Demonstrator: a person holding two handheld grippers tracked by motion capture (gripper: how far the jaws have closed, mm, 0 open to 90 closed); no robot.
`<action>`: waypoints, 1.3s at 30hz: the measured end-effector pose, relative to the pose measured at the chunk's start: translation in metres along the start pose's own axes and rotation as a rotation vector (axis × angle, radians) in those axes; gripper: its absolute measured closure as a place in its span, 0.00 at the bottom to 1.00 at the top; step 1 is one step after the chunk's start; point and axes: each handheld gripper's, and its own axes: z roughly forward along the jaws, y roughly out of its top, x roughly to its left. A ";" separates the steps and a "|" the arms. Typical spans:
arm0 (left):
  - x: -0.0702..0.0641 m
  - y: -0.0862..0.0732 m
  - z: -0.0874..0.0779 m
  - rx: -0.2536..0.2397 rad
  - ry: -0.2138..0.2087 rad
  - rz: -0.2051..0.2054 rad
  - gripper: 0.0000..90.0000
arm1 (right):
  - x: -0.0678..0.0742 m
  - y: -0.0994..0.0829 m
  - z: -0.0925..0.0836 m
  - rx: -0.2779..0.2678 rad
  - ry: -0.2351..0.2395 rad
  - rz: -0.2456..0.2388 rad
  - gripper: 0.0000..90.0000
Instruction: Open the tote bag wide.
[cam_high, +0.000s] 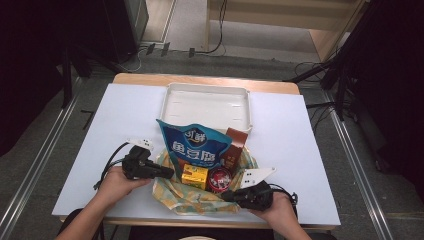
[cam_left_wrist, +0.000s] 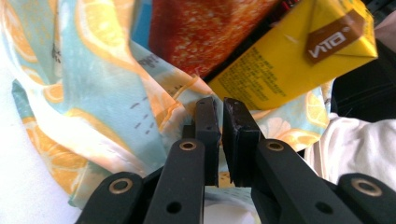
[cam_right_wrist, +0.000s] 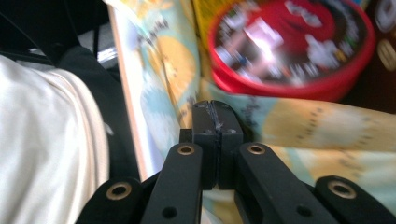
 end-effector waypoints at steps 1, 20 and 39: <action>0.001 0.000 0.001 -0.001 -0.001 0.004 0.95 | -0.003 -0.002 -0.001 -0.005 -0.001 0.007 1.00; 0.014 -0.005 0.023 0.039 0.026 -0.002 0.97 | -0.041 -0.016 0.002 0.050 0.029 0.064 1.00; 0.024 -0.004 0.023 0.050 0.074 -0.031 1.00 | -0.060 -0.022 -0.007 0.042 -0.066 0.105 1.00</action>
